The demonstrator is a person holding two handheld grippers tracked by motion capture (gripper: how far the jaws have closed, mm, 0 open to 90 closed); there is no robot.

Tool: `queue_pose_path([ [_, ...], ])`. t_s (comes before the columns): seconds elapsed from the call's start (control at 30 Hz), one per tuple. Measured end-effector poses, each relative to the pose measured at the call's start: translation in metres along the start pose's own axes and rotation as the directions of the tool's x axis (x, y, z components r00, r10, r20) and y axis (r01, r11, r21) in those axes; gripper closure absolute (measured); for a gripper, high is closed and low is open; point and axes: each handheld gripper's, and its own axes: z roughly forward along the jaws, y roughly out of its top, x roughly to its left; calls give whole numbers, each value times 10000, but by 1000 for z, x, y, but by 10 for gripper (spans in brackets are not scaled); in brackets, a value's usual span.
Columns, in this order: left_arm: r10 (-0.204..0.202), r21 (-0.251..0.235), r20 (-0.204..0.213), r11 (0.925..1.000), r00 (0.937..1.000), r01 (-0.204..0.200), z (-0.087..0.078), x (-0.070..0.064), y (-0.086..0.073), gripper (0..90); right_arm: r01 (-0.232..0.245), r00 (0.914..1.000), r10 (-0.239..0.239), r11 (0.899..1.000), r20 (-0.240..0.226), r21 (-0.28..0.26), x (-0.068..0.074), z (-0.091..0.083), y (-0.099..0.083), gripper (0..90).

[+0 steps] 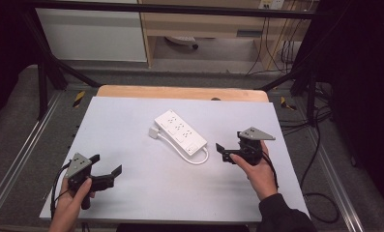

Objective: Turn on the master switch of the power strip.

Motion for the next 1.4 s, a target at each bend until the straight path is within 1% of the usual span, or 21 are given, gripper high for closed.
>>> queue_pose_path([
  [0.13,10,3,15,10000,10000,-10,0,0,0,56,-87,10000,87,10000,-8,-46,-1,3,3,80],
  [0.2,26,1,37,10000,10000,-26,0,0,0,56,-91,10000,91,9999,20,-108,-1,4,4,117],
  [0.33,23,4,16,10000,10000,-23,0,0,0,56,-141,9999,141,9997,20,-191,-1,7,5,141],
  [0.37,16,10,11,10000,10000,-16,0,0,0,56,-277,9996,278,9992,52,-305,-2,8,5,158],
  [0.5,20,-6,-3,10000,10000,-20,0,0,0,57,-604,9982,604,9971,-21,-464,-5,11,6,200],
  [0.6,4,-16,-15,10000,10000,-4,0,0,0,56,-658,9978,658,9959,-23,-620,-5,14,7,273],
  [0.7,10,-14,-8,10000,10000,-10,0,0,0,56,-572,9983,567,9960,-99,-689,-3,18,8,348],
  [0.73,10,-14,-8,10000,10000,-10,0,0,0,56,-572,9983,567,9960,-99,-689,-3,18,8,348],
  [0.77,12,-16,-7,10000,10000,-12,0,0,0,56,-582,9983,577,9959,-87,-699,-2,20,9,368],
  [0.8,18,-15,-10,10000,10000,-18,0,0,0,56,-452,9990,448,9967,-68,-670,0,23,11,431],
  [0.83,22,-14,-12,10000,10000,-22,0,0,0,56,-441,9990,437,9968,-84,-660,1,25,11,451],
  [0.87,17,-15,-22,10000,10000,-17,0,0,0,56,-441,9990,437,9968,-84,-660,1,25,11,451],
  [0.9,11,-19,-22,10000,10000,-11,0,0,0,56,-328,9995,325,9974,-65,-635,4,29,13,500],
  [0.93,11,-14,-24,10000,10000,-11,0,0,0,56,-328,9995,325,9974,-65,-635,4,29,13,500],
  [0.97,-11,-14,-20,10000,10000,11,1,0,0,56,-215,9998,214,9977,-13,-641,8,33,15,555],
  [1.03,-4,-13,-10,10000,10000,4,1,0,0,56,-153,9999,149,9974,-67,-703,10,37,17,600],
  [1.07,26,-12,-14,10000,10000,-26,1,0,0,56,-153,9999,149,9974,-67,-703,10,37,17,600],
  [1.1,37,-5,-8,10000,10000,-37,1,0,0,56,-68,9999,61,9976,-91,-693,11,39,18,621],
  [1.13,52,-12,-5,10000,10000,-52,1,0,0,56,69,9999,-76,9975,-95,-701,14,43,19,665],
  [1.17,52,-12,-5,10000,10000,-52,1,0,0,56,137,9999,-143,9972,-86,-737,15,44,19,687],
  [1.4,52,-23,-3,10000,10000,-52,0,0,0,56,469,9985,-490,9955,-240,-818,21,55,22,797],
])
